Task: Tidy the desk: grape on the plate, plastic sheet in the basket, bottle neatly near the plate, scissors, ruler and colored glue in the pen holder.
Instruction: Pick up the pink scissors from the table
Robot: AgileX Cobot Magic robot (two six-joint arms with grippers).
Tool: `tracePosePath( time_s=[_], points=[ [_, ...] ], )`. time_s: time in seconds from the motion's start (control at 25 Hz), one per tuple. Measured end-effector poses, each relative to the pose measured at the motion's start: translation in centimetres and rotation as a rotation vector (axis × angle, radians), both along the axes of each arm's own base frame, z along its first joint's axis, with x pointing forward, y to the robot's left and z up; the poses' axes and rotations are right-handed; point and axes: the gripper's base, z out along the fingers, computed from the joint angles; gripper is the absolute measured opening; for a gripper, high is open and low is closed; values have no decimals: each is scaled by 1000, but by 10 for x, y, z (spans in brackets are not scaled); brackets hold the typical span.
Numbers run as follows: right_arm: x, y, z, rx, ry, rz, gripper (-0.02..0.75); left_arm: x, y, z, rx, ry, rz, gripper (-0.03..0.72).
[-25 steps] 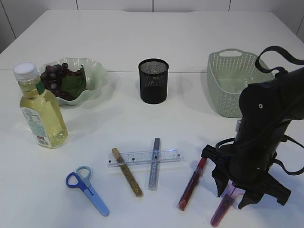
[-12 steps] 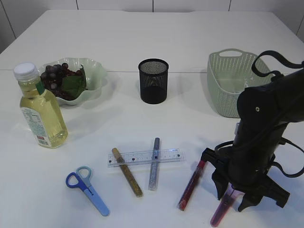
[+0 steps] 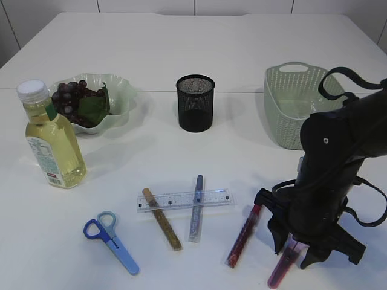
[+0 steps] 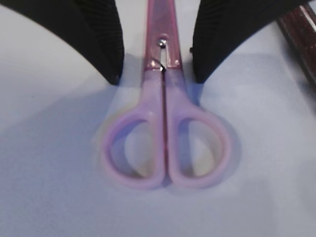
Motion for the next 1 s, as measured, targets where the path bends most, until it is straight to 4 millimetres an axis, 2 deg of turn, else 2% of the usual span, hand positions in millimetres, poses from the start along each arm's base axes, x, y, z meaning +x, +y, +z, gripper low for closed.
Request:
tracePosePath(
  time_s=[0.16,0.4,0.76,1.0],
  points=[
    [1,0,0,3,-7,-1,344,0,0,0,0,0,0,372],
    [1,0,0,5,-13,-1,205,0,0,0,0,0,0,372],
    [2,0,0,2,-22,12,200,0,0,0,0,-2,0,365],
    [3,0,0,9,-42,129,200,0,0,0,0,-2,0,363]
  ],
)
